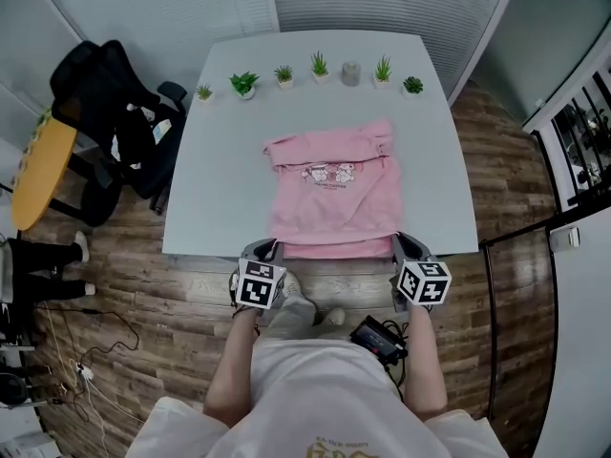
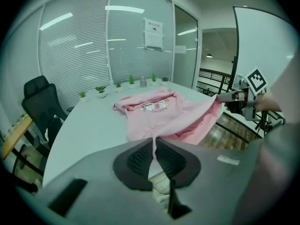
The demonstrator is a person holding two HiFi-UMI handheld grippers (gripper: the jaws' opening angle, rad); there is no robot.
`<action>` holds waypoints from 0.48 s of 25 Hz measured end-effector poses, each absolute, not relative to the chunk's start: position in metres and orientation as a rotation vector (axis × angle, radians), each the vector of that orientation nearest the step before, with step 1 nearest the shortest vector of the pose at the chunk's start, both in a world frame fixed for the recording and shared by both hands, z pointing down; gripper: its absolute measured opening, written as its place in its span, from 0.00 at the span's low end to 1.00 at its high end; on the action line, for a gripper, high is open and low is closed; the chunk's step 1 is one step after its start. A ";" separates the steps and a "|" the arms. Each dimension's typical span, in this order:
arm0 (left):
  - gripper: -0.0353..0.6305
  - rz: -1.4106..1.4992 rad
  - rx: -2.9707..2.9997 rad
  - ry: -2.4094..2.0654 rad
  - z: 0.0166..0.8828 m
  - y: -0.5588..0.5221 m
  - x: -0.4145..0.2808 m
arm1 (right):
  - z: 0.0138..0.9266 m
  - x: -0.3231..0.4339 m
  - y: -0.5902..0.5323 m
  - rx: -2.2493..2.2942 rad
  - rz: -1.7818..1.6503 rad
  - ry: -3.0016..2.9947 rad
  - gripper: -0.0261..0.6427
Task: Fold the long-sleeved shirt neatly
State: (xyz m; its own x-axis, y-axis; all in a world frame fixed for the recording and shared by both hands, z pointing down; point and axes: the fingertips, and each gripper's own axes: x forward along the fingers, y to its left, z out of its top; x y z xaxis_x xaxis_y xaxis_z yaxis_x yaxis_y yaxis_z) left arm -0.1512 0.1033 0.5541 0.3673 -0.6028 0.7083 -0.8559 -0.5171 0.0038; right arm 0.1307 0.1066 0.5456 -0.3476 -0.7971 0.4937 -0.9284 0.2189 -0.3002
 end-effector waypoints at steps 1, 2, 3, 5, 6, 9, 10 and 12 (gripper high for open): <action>0.08 0.916 2.264 -1.277 0.551 0.102 -0.151 | 0.542 0.130 0.106 1.637 0.808 -2.262 0.08; 0.08 0.883 2.262 -1.277 0.547 0.100 -0.150 | 0.539 0.130 0.106 1.637 0.797 -2.265 0.08; 0.08 0.843 2.257 -1.276 0.543 0.098 -0.149 | 0.536 0.129 0.106 1.637 0.787 -2.269 0.08; 0.08 0.780 2.252 -1.278 0.536 0.095 -0.149 | 0.528 0.128 0.104 1.640 0.770 -2.285 0.07; 0.08 0.762 2.252 -1.283 0.533 0.094 -0.150 | 0.524 0.127 0.104 1.639 0.759 -2.293 0.07; 0.08 0.708 2.255 -1.288 0.524 0.091 -0.153 | 0.515 0.125 0.104 1.631 0.725 -2.303 0.08; 0.08 0.681 2.254 -1.283 0.521 0.090 -0.153 | 0.513 0.125 0.105 1.631 0.717 -2.303 0.07; 0.08 0.643 2.253 -1.278 0.516 0.087 -0.155 | 0.510 0.123 0.104 1.633 0.709 -2.304 0.07</action>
